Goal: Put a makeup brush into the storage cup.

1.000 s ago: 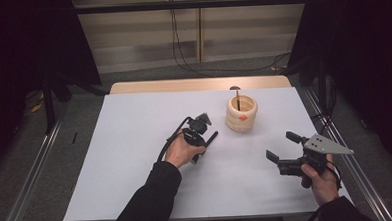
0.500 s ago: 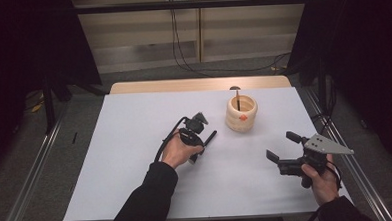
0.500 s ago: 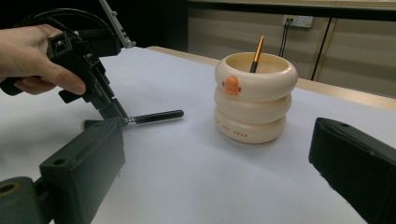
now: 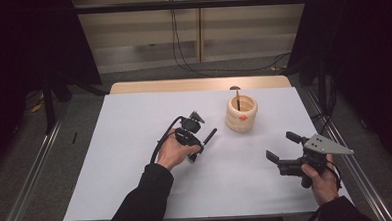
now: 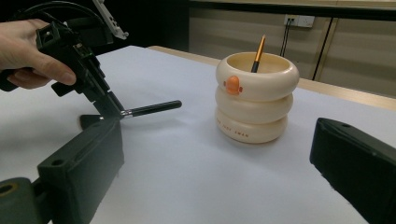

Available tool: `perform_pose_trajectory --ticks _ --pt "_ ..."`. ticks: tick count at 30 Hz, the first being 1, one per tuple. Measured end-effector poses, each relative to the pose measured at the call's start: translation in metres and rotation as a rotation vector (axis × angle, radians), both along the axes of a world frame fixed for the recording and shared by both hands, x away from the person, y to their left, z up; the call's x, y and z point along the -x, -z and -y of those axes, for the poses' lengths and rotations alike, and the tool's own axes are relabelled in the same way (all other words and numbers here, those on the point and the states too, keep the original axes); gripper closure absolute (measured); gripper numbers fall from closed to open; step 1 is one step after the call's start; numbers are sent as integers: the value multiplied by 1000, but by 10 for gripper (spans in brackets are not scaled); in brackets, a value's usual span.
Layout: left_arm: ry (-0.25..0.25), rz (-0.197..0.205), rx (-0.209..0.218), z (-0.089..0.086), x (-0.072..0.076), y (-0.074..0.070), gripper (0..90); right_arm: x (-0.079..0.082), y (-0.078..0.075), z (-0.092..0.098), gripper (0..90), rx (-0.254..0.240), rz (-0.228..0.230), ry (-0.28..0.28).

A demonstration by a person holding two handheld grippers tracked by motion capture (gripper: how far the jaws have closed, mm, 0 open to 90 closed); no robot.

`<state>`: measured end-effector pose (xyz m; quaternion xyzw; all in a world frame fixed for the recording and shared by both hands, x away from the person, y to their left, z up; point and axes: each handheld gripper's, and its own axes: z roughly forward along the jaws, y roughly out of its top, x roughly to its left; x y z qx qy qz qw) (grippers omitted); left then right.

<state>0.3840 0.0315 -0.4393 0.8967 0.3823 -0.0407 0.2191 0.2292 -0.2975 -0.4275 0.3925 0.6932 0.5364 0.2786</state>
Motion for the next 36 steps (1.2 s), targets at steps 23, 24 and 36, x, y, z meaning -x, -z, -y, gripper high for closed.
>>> perform_pose_trajectory --ticks 23,24,36 --pt "99 110 101 -24 16 -27 782 0 -1 2 16 -18 4 -11" --pt "96 105 102 -25 17 -27 783 0 -2 2 17 -31 6 -16" --pt "110 129 120 -33 22 -31 783 0 -3 3 16 -26 4 -52"
